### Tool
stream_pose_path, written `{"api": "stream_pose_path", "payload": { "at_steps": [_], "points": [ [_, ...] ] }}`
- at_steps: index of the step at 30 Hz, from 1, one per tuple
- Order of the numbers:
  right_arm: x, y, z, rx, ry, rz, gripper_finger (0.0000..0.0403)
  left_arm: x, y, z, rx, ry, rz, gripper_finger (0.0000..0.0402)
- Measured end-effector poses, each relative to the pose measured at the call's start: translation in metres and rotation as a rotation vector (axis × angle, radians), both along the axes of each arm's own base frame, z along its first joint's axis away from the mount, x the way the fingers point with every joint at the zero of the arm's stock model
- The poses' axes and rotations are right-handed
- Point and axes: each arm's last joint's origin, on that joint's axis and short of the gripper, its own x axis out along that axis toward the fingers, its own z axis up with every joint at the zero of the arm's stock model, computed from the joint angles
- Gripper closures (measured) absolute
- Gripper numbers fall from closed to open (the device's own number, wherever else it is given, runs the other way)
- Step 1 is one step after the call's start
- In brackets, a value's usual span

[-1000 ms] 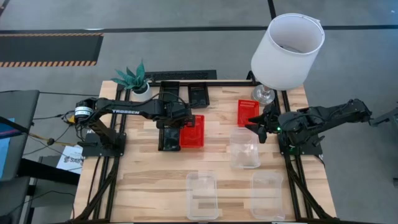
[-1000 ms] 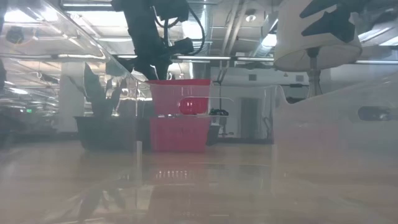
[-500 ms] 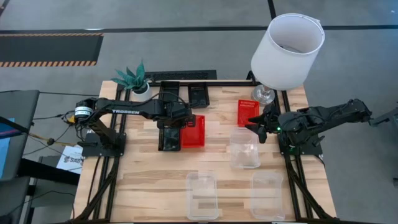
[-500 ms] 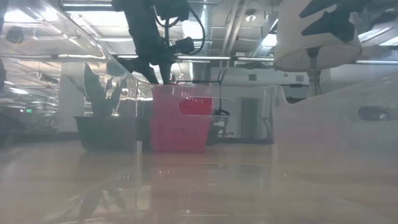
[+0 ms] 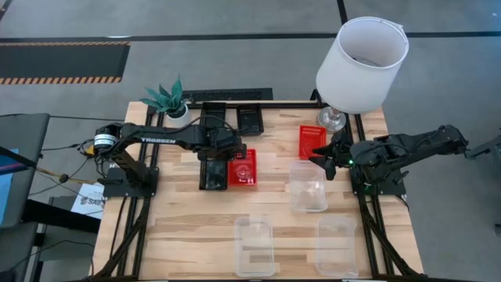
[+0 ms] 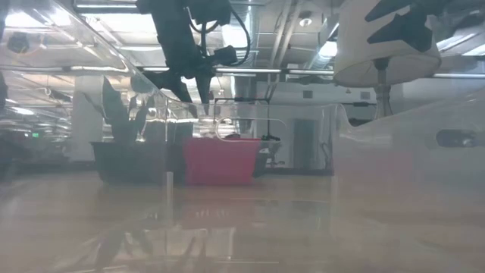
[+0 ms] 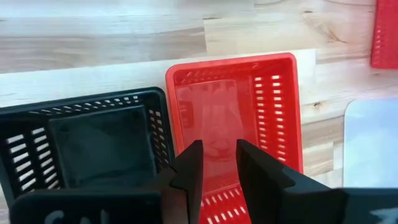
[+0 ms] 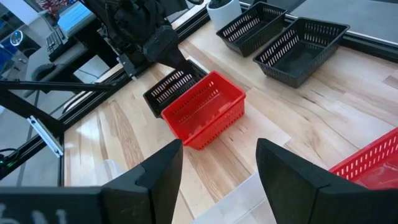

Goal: Stack baskets by color
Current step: Stack the red bin on top of the left red bin

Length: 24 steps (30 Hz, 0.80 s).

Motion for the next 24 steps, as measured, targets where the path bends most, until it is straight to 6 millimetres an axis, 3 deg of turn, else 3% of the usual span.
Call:
{"api": "stream_pose_path", "payload": {
  "at_steps": [6,14,24],
  "points": [
    [0.003,-0.017,-0.014,0.078,0.105,-0.204,0.0177,0.008,0.001,0.022,0.044,-0.055,-0.081,0.0312],
    [-0.004,-0.053,-0.056,0.266,0.548,-0.624,0.0177,0.018,0.002,0.058,0.108,-0.159,-0.150,0.0312],
    [0.013,-0.086,-0.079,0.327,0.719,-0.640,0.0177,0.017,-0.003,0.082,0.127,-0.219,-0.257,0.0312]
  ]
}}
